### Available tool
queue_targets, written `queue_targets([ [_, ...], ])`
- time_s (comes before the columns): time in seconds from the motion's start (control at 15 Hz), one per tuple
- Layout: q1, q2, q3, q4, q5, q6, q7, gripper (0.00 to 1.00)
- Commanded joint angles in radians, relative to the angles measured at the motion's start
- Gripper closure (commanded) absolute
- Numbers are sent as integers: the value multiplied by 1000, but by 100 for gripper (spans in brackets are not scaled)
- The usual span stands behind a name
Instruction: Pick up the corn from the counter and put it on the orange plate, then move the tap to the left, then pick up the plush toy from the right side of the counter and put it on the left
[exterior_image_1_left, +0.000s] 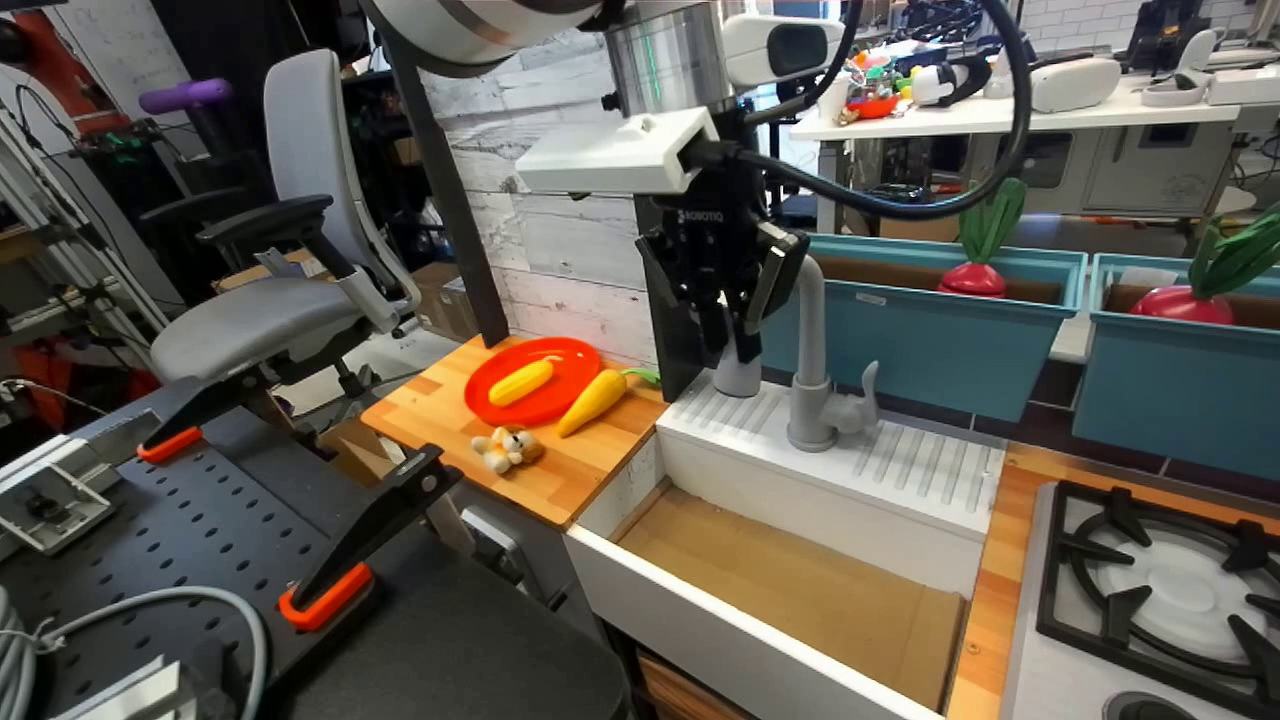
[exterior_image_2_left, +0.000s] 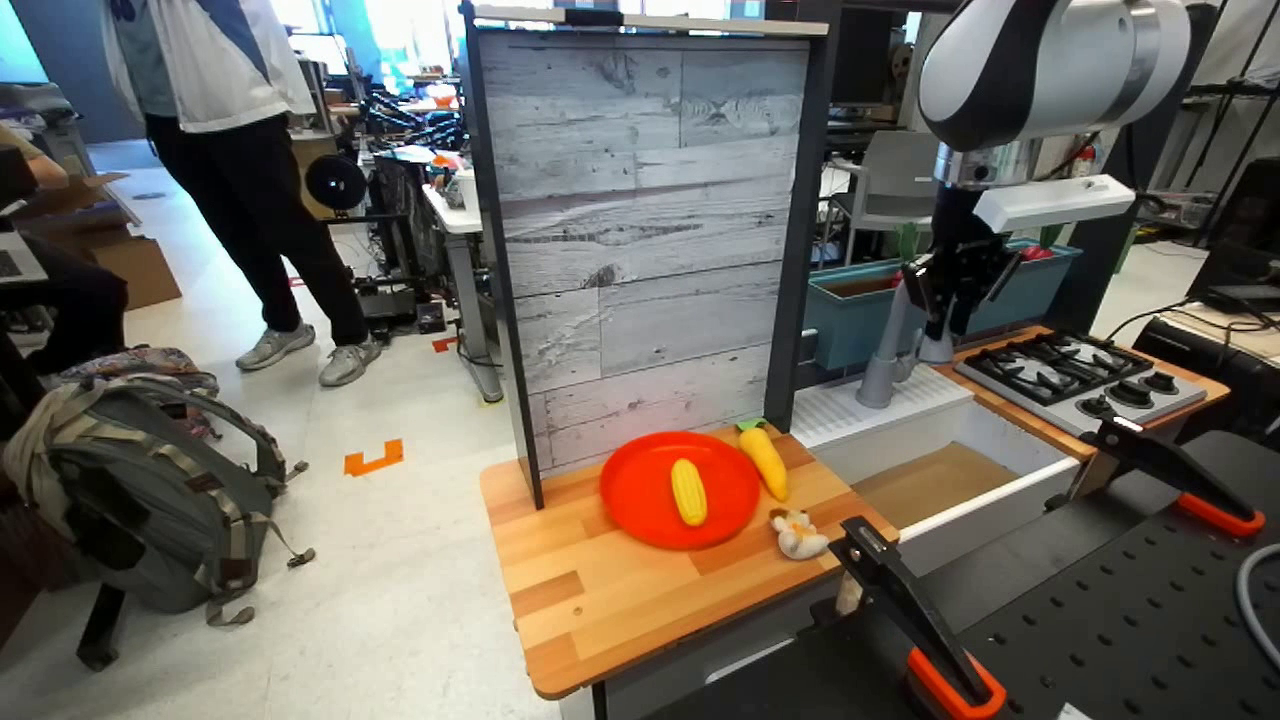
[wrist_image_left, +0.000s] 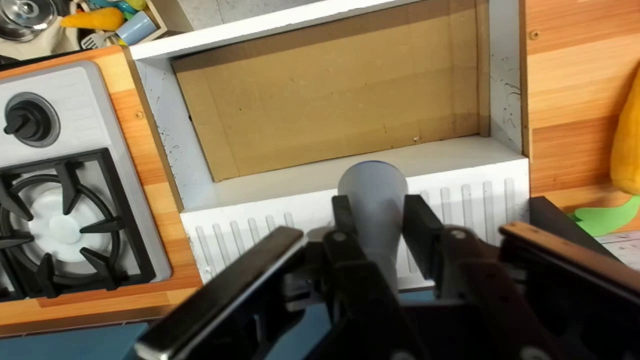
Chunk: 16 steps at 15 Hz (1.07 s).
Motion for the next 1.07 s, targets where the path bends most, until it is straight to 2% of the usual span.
queue_targets([
  [0.0, -9, 30, 19, 66, 17, -40, -28, 41],
  [0.07, -9, 34, 20, 74, 17, -42, -30, 35],
  [0.13, -10, 37, 21, 80, 15, -43, -33, 77],
  [0.2, -10, 40, 21, 86, 12, -43, -37, 73],
  [0.27, -11, 45, 20, 93, 12, -44, -40, 75],
  [0.4, -19, 51, 26, 99, 16, -47, -52, 91],
  [0.47, -22, 51, 29, 99, 19, -51, -54, 95],
  [0.73, 1, 48, 25, 82, 28, -51, -17, 93],
  [1.0, 3, 51, 56, 77, 97, -27, 30, 93],
])
